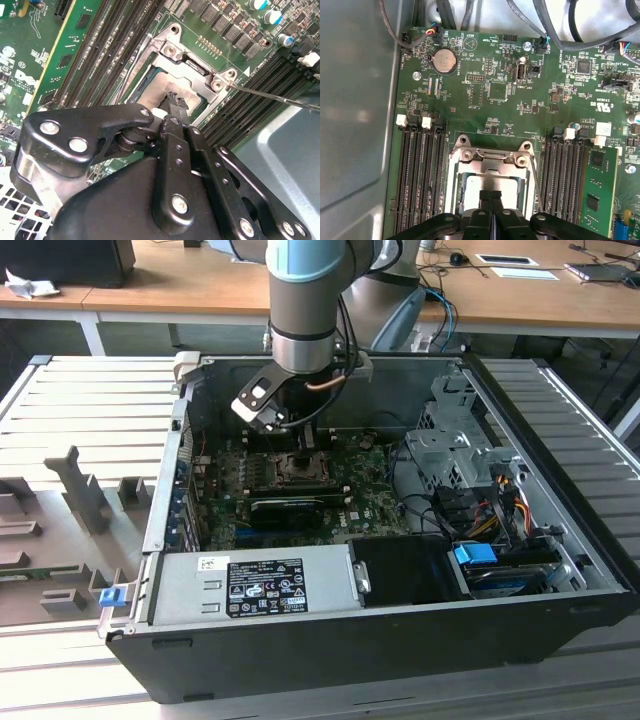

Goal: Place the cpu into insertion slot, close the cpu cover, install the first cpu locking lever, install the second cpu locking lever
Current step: 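Install the first cpu locking lever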

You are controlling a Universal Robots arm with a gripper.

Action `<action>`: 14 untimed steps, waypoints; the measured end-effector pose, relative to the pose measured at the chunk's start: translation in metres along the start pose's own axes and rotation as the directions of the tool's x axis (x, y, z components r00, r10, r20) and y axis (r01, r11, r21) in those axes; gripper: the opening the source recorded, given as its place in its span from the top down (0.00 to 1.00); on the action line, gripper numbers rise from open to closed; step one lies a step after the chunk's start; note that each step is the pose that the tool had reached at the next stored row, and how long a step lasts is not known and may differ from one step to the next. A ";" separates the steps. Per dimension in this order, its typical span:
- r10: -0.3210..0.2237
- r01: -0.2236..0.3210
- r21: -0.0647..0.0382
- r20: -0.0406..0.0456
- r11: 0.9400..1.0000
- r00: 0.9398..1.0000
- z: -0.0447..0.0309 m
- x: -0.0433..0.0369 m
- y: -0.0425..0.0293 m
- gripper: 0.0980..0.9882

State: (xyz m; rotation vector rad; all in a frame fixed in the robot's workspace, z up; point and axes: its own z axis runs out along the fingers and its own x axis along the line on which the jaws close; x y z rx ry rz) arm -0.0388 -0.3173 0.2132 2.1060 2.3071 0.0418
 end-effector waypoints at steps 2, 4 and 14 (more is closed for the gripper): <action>0.000 0.000 0.000 0.000 1.000 1.000 -0.0072 0.0000 0.0002 0.99; 0.000 0.000 0.000 0.000 1.000 1.000 -0.0092 0.0000 0.0003 0.99; 0.000 0.000 0.000 0.000 1.000 1.000 -0.0171 0.0001 0.0005 0.99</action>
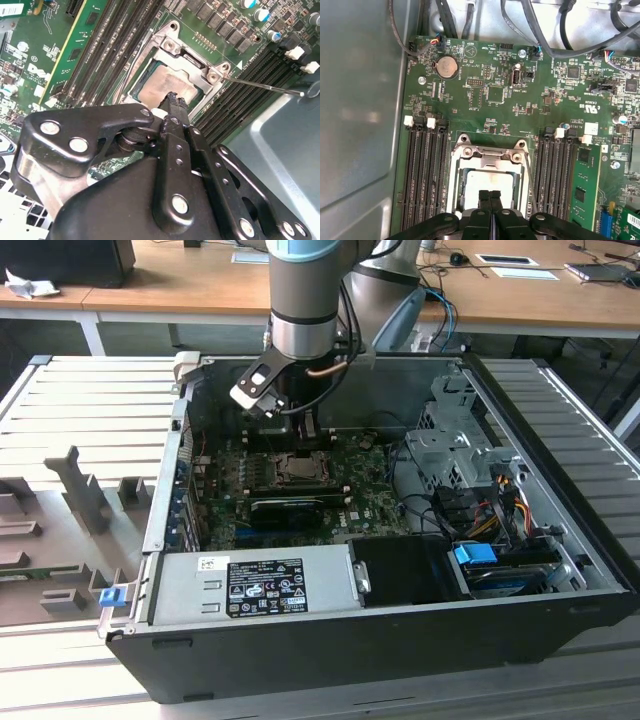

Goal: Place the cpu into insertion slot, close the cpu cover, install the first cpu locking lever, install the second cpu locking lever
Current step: 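Install the first cpu locking lever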

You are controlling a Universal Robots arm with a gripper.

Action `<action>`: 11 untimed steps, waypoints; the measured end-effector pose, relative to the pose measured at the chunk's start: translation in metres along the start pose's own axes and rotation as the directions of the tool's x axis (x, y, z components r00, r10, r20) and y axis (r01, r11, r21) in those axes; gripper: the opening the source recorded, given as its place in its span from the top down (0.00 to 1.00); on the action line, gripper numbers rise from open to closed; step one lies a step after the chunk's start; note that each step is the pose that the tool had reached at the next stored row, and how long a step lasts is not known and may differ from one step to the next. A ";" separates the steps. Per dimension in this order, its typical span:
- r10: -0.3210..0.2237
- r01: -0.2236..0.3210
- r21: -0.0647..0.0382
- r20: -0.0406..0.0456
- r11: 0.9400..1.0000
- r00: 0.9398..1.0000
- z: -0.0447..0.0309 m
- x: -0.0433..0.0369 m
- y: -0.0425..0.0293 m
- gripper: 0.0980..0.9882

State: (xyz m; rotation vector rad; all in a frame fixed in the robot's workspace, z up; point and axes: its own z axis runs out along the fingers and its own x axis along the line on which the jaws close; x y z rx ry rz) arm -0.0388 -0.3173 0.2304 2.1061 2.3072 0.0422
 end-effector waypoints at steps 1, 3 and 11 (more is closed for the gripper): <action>0.000 0.000 0.000 0.000 1.000 1.000 -0.0005 0.0000 0.0000 0.99; 0.000 0.000 0.000 0.000 1.000 1.000 -0.0016 0.0000 0.0001 0.99; 0.000 0.000 0.000 0.000 1.000 1.000 -0.0056 0.0000 0.0002 0.99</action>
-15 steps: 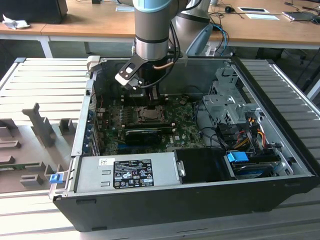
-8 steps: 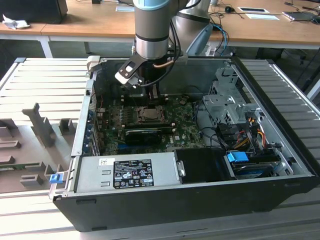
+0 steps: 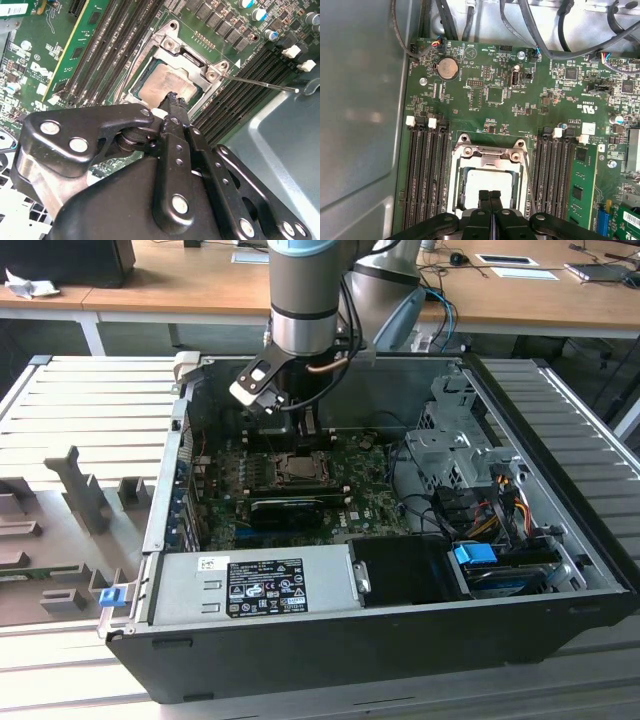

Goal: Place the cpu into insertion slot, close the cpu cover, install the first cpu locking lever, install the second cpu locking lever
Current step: 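Install the first cpu locking lever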

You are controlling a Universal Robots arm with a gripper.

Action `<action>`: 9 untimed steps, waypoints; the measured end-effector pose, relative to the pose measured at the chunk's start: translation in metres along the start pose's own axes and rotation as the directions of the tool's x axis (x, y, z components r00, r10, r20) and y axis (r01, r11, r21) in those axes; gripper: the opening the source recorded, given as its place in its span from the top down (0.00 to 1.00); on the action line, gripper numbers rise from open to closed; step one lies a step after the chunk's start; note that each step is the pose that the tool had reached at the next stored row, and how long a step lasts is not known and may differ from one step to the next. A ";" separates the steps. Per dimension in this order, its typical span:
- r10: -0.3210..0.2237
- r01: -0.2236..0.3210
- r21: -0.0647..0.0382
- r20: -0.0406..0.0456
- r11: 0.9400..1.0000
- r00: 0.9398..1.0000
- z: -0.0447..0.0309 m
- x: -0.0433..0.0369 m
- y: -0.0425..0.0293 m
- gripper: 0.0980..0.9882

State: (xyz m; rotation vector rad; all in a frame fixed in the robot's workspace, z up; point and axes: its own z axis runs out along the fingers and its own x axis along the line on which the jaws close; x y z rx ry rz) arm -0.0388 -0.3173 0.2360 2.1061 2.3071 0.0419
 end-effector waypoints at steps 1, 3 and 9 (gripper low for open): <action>0.000 0.000 0.000 0.000 1.000 1.000 -0.0009 0.0000 0.0000 0.99; 0.000 0.000 0.000 0.000 1.000 1.000 -0.0032 0.0000 0.0001 0.99; 0.000 0.000 0.000 0.001 1.000 1.000 -0.0102 0.0001 0.0003 0.99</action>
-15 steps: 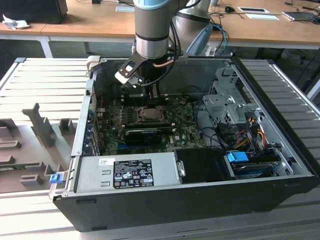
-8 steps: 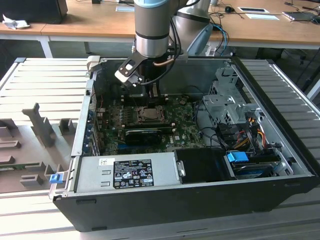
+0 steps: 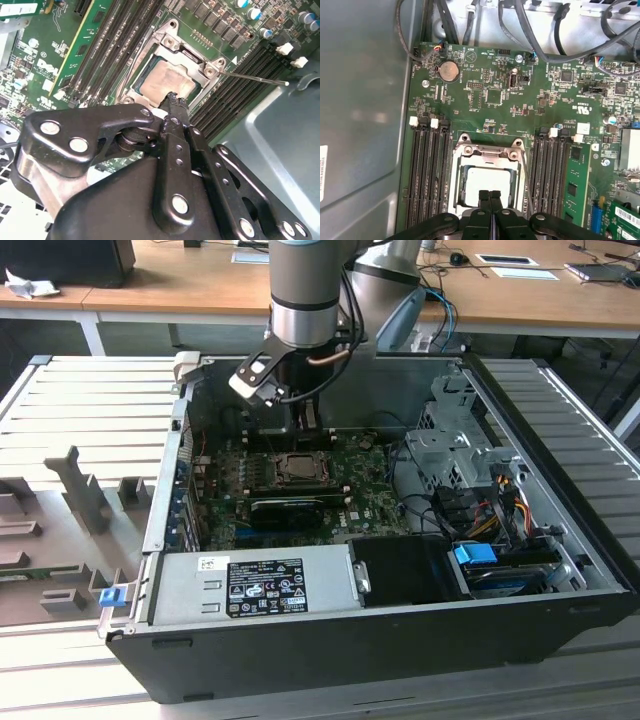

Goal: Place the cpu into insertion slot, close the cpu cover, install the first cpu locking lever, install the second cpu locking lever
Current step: 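Install the first cpu locking lever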

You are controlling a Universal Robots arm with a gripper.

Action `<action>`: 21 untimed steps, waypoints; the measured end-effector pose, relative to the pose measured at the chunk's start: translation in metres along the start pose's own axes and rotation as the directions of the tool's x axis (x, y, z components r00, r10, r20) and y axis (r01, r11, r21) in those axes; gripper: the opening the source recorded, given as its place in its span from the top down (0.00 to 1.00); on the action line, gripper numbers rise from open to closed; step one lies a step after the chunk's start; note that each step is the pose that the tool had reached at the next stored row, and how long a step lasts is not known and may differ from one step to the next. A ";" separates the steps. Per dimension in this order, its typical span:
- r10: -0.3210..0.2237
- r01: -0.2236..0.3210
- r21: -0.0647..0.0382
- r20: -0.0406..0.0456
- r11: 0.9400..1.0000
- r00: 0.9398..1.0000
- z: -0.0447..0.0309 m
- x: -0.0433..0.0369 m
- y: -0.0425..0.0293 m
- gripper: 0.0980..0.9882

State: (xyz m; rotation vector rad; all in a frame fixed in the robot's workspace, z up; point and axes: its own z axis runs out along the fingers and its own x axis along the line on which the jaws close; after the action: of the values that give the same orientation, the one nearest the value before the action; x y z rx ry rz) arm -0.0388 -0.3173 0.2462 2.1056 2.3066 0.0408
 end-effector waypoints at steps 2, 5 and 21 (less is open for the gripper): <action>0.000 0.000 0.000 0.000 1.000 1.000 -0.0026 0.0000 0.0001 0.99; 0.000 0.000 0.000 0.000 1.000 1.000 -0.0067 0.0000 0.0002 0.99; 0.001 -0.001 0.000 0.002 1.000 1.000 -0.0399 0.0002 0.0013 0.99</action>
State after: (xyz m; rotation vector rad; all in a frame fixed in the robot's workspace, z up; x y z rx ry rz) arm -0.0388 -0.3173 0.2862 2.1062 2.3046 0.0388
